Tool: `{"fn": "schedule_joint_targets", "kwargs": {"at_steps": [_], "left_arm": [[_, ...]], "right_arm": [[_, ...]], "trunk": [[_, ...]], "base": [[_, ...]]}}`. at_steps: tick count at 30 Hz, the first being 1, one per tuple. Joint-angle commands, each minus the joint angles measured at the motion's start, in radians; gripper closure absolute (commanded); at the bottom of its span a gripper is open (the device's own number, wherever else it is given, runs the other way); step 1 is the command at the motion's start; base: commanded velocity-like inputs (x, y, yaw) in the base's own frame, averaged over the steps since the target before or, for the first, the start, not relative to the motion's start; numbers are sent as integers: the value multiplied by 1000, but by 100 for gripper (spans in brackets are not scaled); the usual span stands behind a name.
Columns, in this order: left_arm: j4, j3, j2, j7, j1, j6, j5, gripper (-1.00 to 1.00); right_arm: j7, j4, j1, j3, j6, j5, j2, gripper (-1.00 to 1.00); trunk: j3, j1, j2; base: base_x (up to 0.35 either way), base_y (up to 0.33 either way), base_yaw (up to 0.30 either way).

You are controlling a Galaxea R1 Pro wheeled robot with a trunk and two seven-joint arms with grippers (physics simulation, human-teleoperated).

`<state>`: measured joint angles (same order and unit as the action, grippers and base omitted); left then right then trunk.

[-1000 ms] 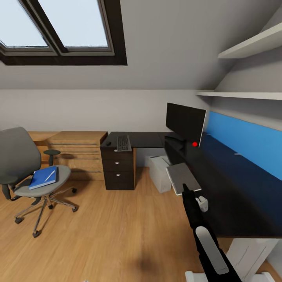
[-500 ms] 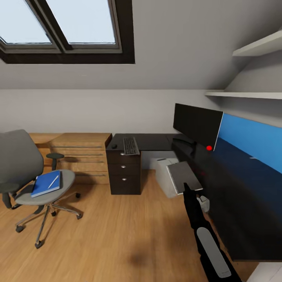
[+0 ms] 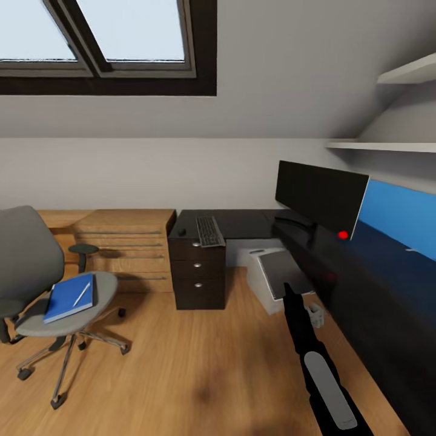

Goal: In the bedroom, organize the workspace by keeping the computer under the desk, ensuring the monitor is on the desk, placing the keyboard on the desk next to the monitor, placing the mouse on the desk next to the keyboard, moving the folder from the swivel chair onto the desk next to the mouse, stacking the notebook on top of the folder with the pen on top of the notebook, and positioning the swivel chair next to the desk.

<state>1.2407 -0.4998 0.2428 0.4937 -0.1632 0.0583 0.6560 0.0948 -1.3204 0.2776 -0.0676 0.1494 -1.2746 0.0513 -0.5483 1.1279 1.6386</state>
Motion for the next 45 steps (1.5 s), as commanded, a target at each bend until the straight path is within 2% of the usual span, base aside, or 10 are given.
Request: {"fn": "schedule_joint_targets", "kwargs": {"at_steps": [1,3,4,8,35,45], "left_arm": [[-1,-4,1,5,1,6,10,-100],[-7,-4,-1,5,1,5,10,-100],[-29,-3,-23,3,1,3,10,-100],[-47,-1,-37,3,1,2,10,-100],[-55,6,-40,2,1,5,13,-100],[-55,6,-39,2,1,5,13,-100]], "right_arm": [[6,0,1,-1,5,-11,0,100],[6,-1,1,-1,5,-11,0,100],[6,-3,0,-1,4,-11,-1,100],[6,-7,0,-1,3,-11,-2,100],[3,3,0,-3,-3,-14,-2,100],[3,36,0,-6,-7,-15,2,100]], "trunk": [[-1,1,0],[-1,1,0],[-1,1,0],[-1,1,0],[-1,1,0],[-1,1,0]], "base": [[298,176,-2],[305,149,-2],[317,38,0],[319,16,0],[328,-38,0],[329,0,0]]}}
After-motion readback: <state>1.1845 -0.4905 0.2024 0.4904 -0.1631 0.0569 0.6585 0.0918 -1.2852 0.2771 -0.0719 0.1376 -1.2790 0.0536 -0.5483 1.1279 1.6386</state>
